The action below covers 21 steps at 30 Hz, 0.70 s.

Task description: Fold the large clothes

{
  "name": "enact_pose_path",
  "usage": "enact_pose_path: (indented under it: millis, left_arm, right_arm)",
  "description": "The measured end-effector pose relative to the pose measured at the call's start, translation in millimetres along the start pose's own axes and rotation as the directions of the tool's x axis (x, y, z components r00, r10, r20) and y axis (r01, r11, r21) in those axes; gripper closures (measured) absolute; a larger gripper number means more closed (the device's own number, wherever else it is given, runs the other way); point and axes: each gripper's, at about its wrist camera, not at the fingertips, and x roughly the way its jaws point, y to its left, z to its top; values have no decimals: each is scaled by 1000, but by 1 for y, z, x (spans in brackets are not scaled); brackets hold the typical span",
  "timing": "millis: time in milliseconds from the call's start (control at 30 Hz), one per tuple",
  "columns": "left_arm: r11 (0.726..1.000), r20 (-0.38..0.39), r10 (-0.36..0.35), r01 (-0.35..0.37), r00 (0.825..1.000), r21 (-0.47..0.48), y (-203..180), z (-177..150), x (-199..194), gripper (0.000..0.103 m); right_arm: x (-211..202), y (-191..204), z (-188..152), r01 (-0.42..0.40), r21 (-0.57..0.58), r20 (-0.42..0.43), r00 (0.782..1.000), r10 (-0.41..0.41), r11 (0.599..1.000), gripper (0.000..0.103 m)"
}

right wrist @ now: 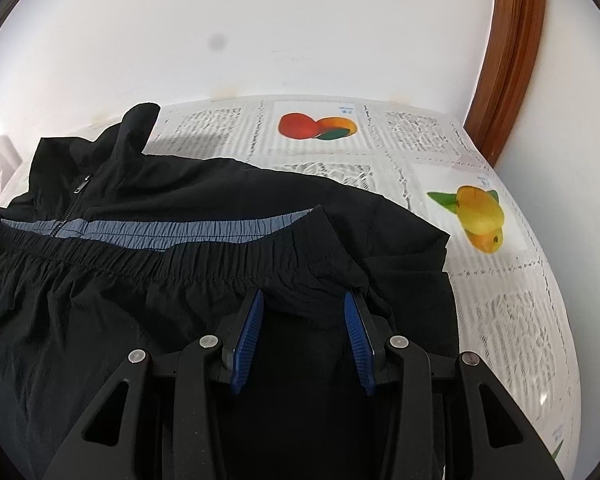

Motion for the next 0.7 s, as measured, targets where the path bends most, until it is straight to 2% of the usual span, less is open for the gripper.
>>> enact_pose_path:
  millis: [433, 600, 700]
  left_arm:
    - [1000, -4, 13, -13, 1000, 10, -10, 3, 4, 32]
    - [1000, -1, 8, -8, 1000, 10, -11, 4, 5, 31]
    - [1000, 0, 12, -12, 1000, 14, -12, 5, 2, 29]
  right_arm:
    - [9, -7, 8, 3, -15, 3, 1000, -3, 1000, 60]
    - [0, -21, 7, -86, 40, 15, 996, 85, 996, 55]
    - [-19, -22, 6, -35, 62, 22, 999, 34, 997, 55]
